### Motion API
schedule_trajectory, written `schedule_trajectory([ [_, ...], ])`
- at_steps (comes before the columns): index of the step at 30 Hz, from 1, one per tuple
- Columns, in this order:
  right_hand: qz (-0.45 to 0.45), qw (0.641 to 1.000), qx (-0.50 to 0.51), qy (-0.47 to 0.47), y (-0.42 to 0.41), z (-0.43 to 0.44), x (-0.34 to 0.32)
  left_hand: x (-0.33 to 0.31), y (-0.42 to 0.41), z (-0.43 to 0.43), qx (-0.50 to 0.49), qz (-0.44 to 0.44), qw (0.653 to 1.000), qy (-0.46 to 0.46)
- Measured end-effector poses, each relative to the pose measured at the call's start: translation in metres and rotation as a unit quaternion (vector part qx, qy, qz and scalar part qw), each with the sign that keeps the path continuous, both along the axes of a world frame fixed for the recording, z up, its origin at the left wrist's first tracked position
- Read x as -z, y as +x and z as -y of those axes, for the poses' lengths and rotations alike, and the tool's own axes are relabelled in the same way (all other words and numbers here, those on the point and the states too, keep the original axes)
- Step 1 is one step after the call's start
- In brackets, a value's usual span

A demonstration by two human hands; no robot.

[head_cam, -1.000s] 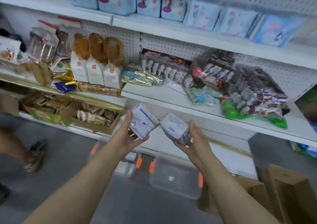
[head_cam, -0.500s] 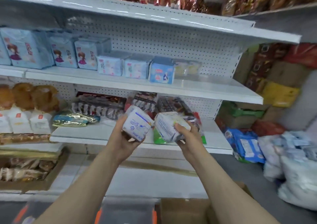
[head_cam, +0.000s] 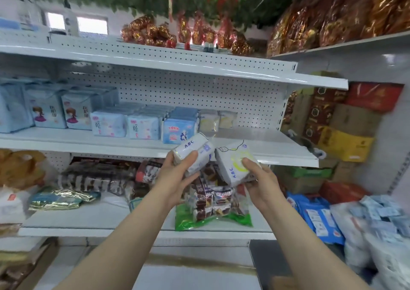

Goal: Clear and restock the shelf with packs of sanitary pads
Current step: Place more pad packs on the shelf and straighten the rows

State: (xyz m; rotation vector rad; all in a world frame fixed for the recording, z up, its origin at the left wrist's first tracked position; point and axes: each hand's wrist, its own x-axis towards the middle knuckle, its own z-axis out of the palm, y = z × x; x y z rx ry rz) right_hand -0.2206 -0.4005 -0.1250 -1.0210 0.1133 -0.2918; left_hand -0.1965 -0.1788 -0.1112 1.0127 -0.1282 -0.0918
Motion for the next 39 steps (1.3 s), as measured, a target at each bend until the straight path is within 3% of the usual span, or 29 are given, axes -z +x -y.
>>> schedule_trajectory([
  [7,0.013,0.999,0.051,0.001,0.084,0.048,-0.032,-0.034,0.082,0.04,0.024,0.013,0.999,-0.032],
  [12,0.029,0.997,0.07,-0.018,0.127,0.073,-0.048,-0.043,0.137,0.07,0.026,0.048,0.998,0.04],
  [16,0.04,0.997,0.066,0.011,0.148,0.085,-0.051,-0.046,0.166,0.09,0.043,0.06,0.997,0.022],
  [23,0.061,0.997,0.051,-0.02,0.179,0.122,-0.048,-0.044,0.189,0.12,0.075,0.038,0.996,0.016],
  [34,0.026,0.998,-0.021,-0.057,0.21,0.16,-0.063,-0.042,0.171,0.142,-0.038,0.021,0.996,0.08],
  [39,0.026,0.995,-0.027,-0.094,0.219,0.17,-0.06,-0.039,0.172,0.149,-0.041,-0.01,0.994,0.103],
])
